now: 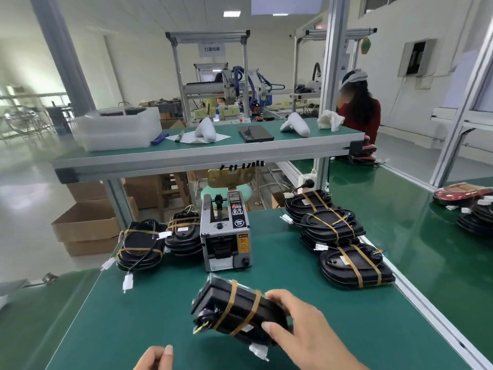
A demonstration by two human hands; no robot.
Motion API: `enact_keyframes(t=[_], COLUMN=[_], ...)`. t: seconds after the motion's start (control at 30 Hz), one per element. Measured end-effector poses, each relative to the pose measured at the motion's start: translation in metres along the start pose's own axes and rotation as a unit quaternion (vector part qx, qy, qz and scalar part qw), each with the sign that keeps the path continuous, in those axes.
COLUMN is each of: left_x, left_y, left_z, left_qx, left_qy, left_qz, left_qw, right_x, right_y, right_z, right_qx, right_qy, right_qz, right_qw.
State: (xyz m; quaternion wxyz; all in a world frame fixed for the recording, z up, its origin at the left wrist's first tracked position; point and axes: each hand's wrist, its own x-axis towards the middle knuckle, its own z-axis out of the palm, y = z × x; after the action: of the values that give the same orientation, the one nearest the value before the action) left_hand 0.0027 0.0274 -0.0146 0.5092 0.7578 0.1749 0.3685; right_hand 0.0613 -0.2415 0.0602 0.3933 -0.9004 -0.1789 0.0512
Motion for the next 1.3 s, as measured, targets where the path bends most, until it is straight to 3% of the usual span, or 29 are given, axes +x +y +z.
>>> enact_keyframes(t=[0.17, 0.27, 0.53, 0.67, 0.8, 1.13, 1.3], left_x=[-0.003, -0.002, 0.017, 0.025, -0.002, 0.002, 0.002], left_y=[-0.014, -0.025, -0.06, -0.052, -0.028, -0.024, -0.019], left_z=[-0.005, -0.007, -0.03, -0.029, -0.028, -0.017, -0.004], left_qx=[0.011, 0.012, -0.115, -0.101, -0.065, -0.097, -0.125], left_qy=[0.032, 0.01, -0.083, -0.147, -0.13, -0.22, -0.23], left_qz=[0.01, -0.002, -0.182, -0.172, -0.059, -0.048, -0.054], left_qw=[0.999, 1.0, 0.973, 0.969, 0.988, 0.969, 0.964], right_x=[0.024, 0.035, 0.059, 0.065, 0.066, 0.063, 0.057], right_y=[-0.014, -0.016, -0.011, -0.009, -0.007, -0.003, 0.002], right_z=[-0.003, 0.001, 0.007, 0.009, 0.01, 0.013, 0.016], right_qx=[-0.096, -0.108, -0.138, -0.149, -0.152, -0.136, -0.109], right_qy=[-0.088, -0.109, -0.131, -0.14, -0.147, -0.146, -0.151], right_qz=[-0.066, -0.078, -0.081, -0.09, -0.095, -0.101, -0.107], right_qw=[0.989, 0.985, 0.978, 0.975, 0.973, 0.975, 0.977])
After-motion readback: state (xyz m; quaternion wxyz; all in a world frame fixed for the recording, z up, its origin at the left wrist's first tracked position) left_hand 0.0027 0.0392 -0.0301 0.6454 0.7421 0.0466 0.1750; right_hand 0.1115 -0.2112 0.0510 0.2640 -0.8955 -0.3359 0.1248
